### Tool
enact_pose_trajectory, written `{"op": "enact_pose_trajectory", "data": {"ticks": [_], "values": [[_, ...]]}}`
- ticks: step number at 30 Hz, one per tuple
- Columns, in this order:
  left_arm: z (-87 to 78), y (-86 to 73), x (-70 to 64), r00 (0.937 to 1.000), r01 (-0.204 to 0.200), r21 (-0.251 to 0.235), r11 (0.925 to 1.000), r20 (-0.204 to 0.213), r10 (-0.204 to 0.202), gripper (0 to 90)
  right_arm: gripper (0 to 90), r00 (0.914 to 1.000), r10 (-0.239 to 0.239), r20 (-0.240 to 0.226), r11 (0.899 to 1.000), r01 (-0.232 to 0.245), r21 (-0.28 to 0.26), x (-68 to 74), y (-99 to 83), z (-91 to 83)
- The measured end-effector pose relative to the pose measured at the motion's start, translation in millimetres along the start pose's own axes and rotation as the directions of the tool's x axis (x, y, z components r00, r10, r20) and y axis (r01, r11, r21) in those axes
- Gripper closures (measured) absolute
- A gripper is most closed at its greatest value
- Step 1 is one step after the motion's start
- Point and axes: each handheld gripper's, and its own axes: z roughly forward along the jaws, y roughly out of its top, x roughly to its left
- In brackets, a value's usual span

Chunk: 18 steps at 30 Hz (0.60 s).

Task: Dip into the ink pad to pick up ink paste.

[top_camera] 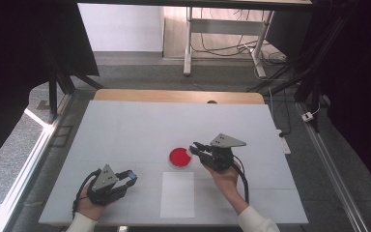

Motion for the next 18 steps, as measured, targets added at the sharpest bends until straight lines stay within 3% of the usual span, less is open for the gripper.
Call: {"op": "enact_pose_trajectory", "data": {"ticks": [8, 18], "values": [[0.4, -0.1, -0.3, 1.0000, 0.000, 0.001, 1.0000, 0.000, 0.000, 65.6, 75.0, 0.9998, -0.021, -0.002, 0.999, 0.021, 0.037, 0.1, 3.2, 16.8], [1.5, -0.7, -0.2, 1.0000, 0.001, 0.003, 1.0000, -0.002, -0.001, 65.6, 75.0, 0.9982, -0.059, 0.009, 0.990, 0.057, 0.128, -1.1, 3.9, 42.4]]}}
